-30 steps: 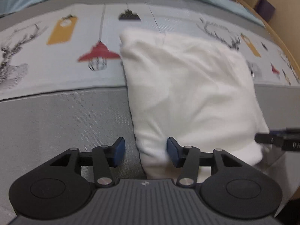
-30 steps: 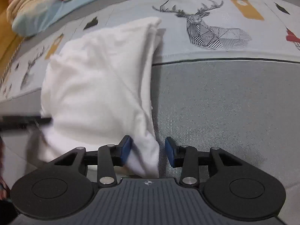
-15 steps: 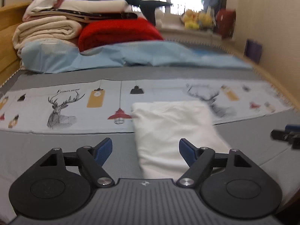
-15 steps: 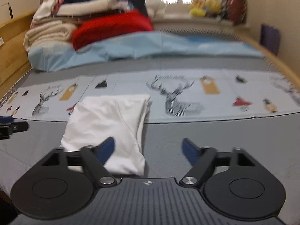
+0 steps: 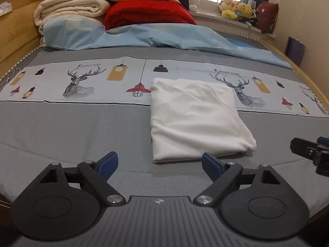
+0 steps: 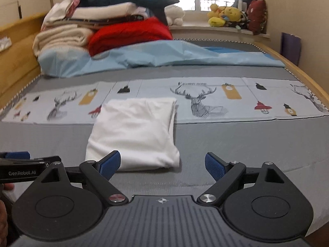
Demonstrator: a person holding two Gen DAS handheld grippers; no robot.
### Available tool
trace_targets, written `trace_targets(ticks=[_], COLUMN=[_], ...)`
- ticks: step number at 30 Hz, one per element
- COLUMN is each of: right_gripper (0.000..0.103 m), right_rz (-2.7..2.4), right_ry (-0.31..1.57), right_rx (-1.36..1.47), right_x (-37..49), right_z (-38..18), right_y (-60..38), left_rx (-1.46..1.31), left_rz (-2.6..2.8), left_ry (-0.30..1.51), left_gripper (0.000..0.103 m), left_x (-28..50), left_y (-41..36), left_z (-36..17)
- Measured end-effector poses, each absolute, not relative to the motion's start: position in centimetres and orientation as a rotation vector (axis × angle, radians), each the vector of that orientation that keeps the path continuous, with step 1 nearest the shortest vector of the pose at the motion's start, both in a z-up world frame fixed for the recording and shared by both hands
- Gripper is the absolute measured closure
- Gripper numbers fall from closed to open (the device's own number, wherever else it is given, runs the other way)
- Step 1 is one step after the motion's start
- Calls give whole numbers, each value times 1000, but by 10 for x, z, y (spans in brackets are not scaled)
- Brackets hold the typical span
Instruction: Fold small clothes
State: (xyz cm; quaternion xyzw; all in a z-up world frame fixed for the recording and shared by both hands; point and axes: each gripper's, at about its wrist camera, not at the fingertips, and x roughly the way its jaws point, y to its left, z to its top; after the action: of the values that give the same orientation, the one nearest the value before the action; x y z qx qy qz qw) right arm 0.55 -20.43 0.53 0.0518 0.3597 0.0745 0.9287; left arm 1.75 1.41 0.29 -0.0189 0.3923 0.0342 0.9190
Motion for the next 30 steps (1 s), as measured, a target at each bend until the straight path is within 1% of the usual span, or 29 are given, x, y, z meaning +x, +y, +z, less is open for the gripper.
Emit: trace_targets(ticks=[14, 30], right_gripper=[13, 13], right_rz=[175, 199], right_ry=[779, 788], right_rx=[162, 140], right_x=[16, 17], right_z=[-2, -3], right_y=[-184, -175], left_rx=[-65, -71], left_rz=[52, 36], left_ry=[813, 822], left_gripper=[12, 12], left_x=[21, 22], left_y=[9, 10], left_z=[-1, -2])
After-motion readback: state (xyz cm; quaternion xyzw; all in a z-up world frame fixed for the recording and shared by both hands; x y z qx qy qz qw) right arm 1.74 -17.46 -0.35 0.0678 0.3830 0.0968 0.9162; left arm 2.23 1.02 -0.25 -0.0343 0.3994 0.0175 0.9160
